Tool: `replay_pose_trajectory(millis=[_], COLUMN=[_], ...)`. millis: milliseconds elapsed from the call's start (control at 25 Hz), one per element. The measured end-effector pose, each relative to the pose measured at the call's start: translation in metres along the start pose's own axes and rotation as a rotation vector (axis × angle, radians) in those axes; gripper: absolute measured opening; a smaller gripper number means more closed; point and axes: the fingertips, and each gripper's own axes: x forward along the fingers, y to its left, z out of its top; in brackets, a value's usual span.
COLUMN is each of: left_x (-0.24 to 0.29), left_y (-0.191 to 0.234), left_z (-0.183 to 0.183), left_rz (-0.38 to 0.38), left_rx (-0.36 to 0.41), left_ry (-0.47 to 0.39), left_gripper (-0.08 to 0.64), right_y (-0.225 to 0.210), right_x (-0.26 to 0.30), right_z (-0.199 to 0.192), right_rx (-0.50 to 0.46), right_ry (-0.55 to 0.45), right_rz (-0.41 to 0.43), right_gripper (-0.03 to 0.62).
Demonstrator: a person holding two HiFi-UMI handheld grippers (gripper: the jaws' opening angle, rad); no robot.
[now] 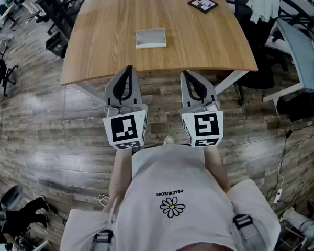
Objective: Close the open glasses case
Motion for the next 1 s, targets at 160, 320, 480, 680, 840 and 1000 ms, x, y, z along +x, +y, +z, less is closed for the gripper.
replay_pose_trajectory(millis=[160,320,480,680,840,1000], left_x=[0.003,0.005,0.009,0.01,0.006,0.001], left_y=[-0.001,-0.006,-0.012,-0.014,-0.016,-0.016], left_z=[0.002,0.002,0.004,0.001,-0.003,-0.009], left_rz=[-0.01,-0.01,-0.016,-0.008,0.01,0.033], left_rx=[0.003,0.008,0.018,0.021,0.02,0.052], left_ry=[-0.017,-0.014,-0.017,-0.013,-0.005,0.014], left_gripper=[0.017,0.017,0.017,0.017,0.017,0.017], right_y=[-0.001,-0.005,-0.009,-0.019,-0.016,-0.005], right_x=[0.003,0.001,0.002,0.001,0.001,0.003], right_z=[-0.003,-0.003,-0.007,-0.018,-0.031,-0.038], right_rx=[-0.001,0.006,0.044,0.077,0.092,0.087], right_ry=[0.002,-0.004,-0.013,0.009,0.035,0.053], right_rz=[0.003,0.002,0.009,-0.015,0.013,0.072], right_gripper=[0.006,0.006,0.006,0.006,0.006,0.006])
